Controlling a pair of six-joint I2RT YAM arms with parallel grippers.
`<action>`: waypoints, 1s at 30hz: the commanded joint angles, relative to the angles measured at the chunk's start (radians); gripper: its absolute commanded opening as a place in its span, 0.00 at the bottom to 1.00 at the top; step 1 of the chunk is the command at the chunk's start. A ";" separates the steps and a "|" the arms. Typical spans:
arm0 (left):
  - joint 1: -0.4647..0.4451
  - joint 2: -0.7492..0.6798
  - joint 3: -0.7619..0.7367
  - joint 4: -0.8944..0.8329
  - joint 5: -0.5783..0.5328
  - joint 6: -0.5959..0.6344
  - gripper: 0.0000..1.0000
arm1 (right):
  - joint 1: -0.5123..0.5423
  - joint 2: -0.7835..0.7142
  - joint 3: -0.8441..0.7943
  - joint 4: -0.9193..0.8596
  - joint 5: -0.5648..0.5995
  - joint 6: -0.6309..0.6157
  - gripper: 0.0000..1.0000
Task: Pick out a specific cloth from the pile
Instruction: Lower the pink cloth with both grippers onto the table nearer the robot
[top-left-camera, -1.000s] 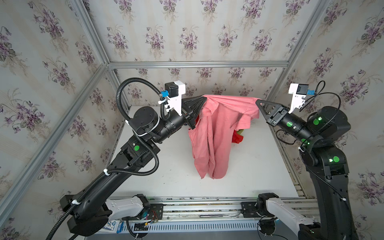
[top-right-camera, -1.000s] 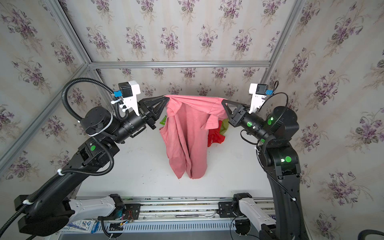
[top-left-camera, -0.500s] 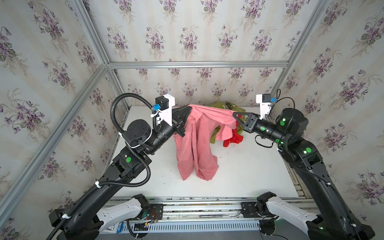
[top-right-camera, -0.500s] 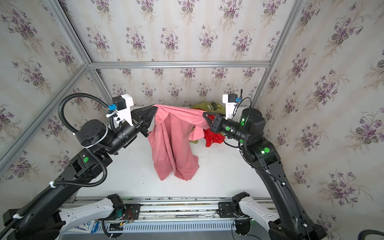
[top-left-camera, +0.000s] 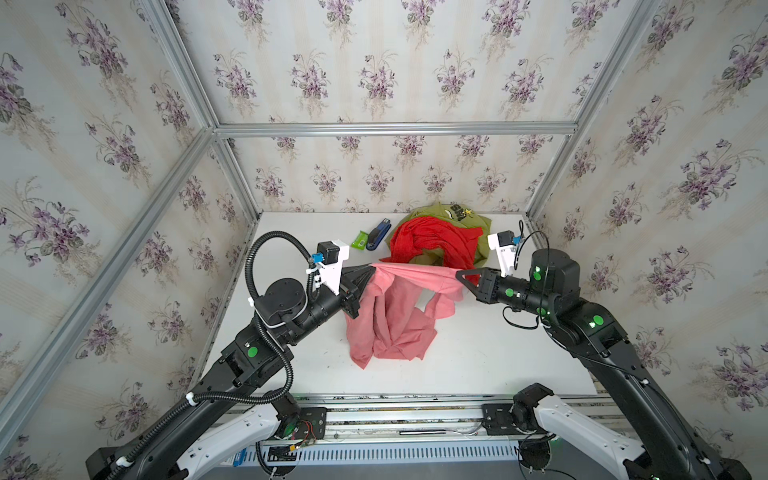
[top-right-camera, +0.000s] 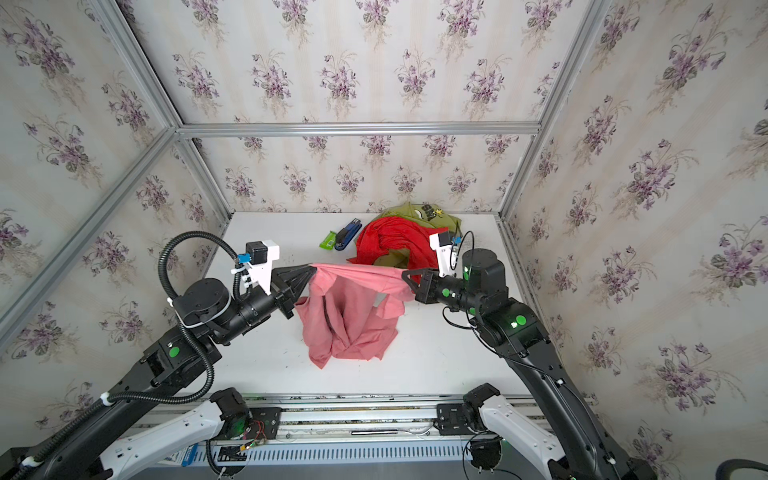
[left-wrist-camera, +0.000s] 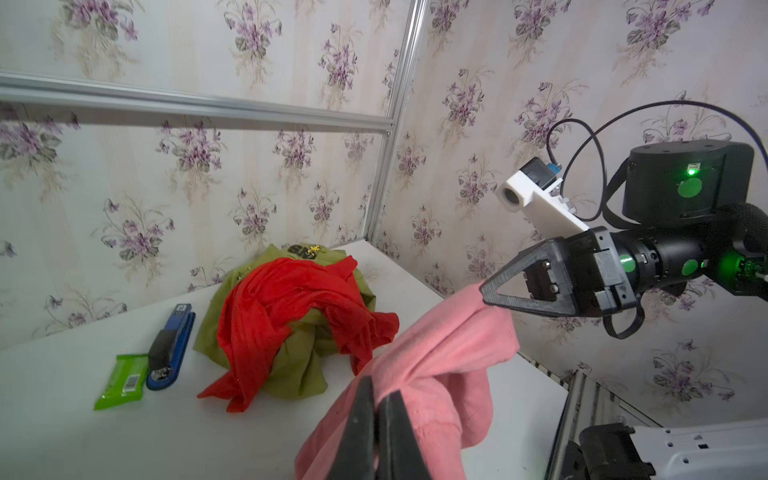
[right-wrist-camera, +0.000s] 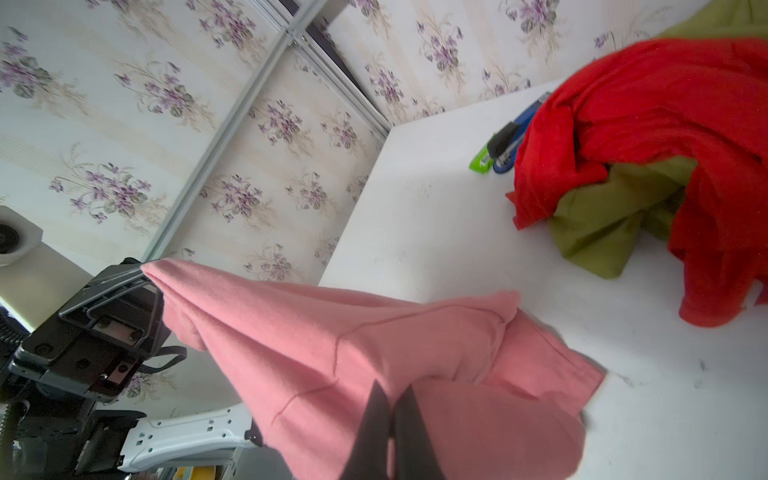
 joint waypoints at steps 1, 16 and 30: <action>0.007 -0.033 -0.070 0.107 -0.149 -0.122 0.00 | -0.003 -0.012 -0.073 -0.115 0.125 0.036 0.00; 0.136 0.111 -0.255 0.107 -0.162 -0.200 0.00 | 0.008 0.220 -0.255 0.094 0.158 -0.046 0.00; 0.043 -0.035 -0.468 -0.057 -0.125 -0.359 0.03 | 0.187 0.194 -0.331 -0.191 0.263 -0.045 0.00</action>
